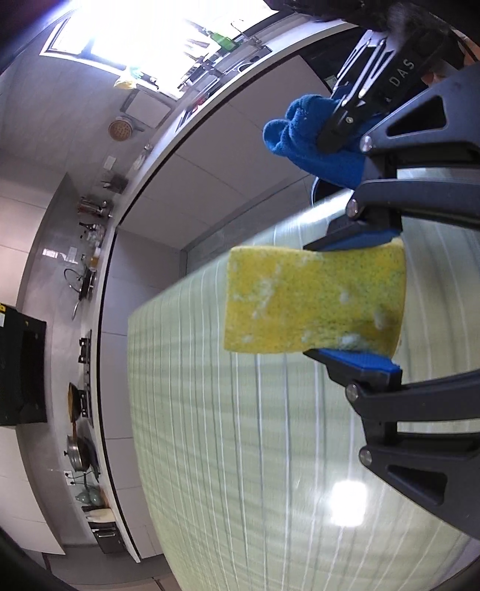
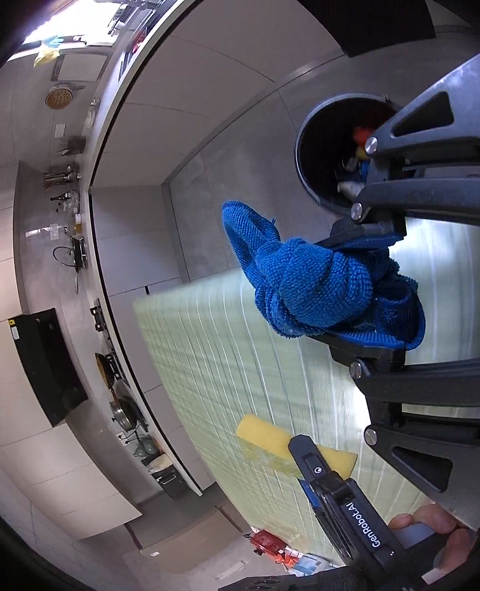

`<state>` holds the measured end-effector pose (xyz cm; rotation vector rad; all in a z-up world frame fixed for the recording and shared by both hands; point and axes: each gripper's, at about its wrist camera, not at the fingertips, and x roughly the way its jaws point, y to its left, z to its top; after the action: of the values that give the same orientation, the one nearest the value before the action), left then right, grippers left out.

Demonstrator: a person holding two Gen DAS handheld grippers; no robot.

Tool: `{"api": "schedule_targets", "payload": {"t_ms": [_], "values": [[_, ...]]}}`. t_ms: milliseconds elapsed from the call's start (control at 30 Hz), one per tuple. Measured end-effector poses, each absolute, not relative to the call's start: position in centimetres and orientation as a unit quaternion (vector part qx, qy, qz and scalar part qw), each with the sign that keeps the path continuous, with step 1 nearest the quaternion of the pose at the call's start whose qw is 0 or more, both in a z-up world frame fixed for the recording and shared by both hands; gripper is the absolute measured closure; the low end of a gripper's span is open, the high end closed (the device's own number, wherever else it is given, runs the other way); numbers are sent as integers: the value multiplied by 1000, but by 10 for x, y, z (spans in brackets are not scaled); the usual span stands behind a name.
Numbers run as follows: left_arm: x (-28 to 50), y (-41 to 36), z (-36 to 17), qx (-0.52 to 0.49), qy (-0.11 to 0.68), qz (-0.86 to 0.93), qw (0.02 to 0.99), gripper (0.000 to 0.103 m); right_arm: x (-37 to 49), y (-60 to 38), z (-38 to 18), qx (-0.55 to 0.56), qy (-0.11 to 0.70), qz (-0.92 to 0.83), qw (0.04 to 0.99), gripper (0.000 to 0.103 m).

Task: Collect trash
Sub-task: 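Carry the yellow sponge and blue cloth over the black bucket, then open both tools over the bucket, dropping cloth and sponge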

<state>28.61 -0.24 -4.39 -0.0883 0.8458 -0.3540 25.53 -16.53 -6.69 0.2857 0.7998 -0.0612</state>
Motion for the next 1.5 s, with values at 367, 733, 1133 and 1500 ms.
{"api": "schedule_targets", "payload": {"t_ms": [367,733,1133,1500], "values": [[261,-132,-65,-81,431,-158,885,56,230,-346,-96,124,417,-8,900,65],[262,-189,-131,-22,484,-121,866,56,246,-381,-190,119,485,16,866,63],[279,-223,-177,-4,504,-107,857,53,238,-429,-229,124,465,-15,876,37],[303,-266,-206,24,531,-77,844,23,214,-461,-219,127,454,-41,881,37]]}}
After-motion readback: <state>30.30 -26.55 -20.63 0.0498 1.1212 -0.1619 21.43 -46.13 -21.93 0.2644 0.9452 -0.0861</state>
